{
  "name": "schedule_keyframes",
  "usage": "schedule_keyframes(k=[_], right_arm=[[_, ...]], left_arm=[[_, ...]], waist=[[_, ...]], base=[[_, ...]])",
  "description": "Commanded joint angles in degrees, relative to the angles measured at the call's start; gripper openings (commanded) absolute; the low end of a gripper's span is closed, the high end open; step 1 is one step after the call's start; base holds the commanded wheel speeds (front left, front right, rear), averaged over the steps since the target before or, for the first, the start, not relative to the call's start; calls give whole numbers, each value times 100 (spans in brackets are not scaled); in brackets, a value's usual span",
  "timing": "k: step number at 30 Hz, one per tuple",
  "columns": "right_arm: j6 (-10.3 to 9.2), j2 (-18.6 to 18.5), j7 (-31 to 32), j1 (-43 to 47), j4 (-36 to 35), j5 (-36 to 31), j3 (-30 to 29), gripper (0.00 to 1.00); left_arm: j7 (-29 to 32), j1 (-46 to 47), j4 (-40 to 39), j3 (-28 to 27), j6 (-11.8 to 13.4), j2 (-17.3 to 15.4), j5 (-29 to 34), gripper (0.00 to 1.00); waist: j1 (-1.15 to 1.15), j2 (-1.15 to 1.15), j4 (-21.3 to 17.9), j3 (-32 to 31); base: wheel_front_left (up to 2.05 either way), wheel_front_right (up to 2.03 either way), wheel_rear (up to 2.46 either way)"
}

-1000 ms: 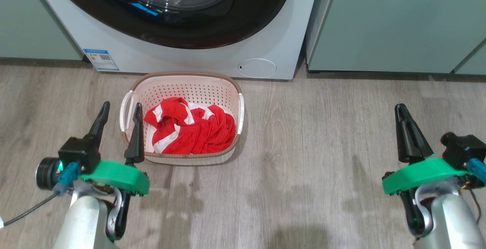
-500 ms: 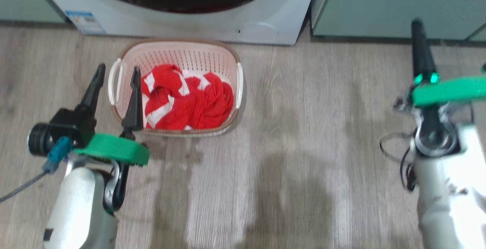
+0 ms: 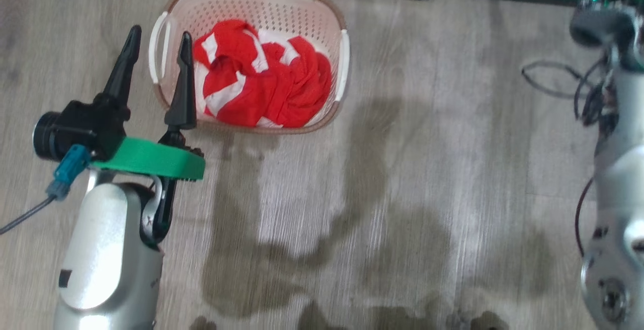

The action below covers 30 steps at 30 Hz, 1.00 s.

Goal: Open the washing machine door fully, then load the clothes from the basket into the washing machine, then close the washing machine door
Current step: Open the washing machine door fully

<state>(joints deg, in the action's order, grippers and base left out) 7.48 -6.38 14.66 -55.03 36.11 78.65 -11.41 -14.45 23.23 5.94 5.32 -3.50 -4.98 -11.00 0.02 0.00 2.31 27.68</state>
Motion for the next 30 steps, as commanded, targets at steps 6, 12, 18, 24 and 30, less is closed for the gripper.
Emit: schedule_keyframes(k=[6,12,18,24,30], right_arm=[[1,-19,299,-938,261,-52,207,0],[1,-71,437,-1692,712,-232,300,0],[1,-148,493,-2277,1161,-474,373,0],[1,-201,614,-2604,1470,-636,429,0],[1,-177,778,-2846,1736,-729,461,0]], left_arm=[[-55,240,-268,-195,-83,-13,85,100],[-55,324,-302,-187,-121,54,117,100],[-55,390,-301,-167,-155,112,128,100],[-55,414,-312,-165,-173,156,125,100],[-55,441,-285,-183,-171,185,129,100]], waist=[[-2,0,245,301],[-2,0,362,449],[-2,0,487,561],[-2,0,583,635],[-2,0,624,711]], base=[[0,0,0],[0,0,0],[0,0,0],[0,0,0],[0,0,0]])
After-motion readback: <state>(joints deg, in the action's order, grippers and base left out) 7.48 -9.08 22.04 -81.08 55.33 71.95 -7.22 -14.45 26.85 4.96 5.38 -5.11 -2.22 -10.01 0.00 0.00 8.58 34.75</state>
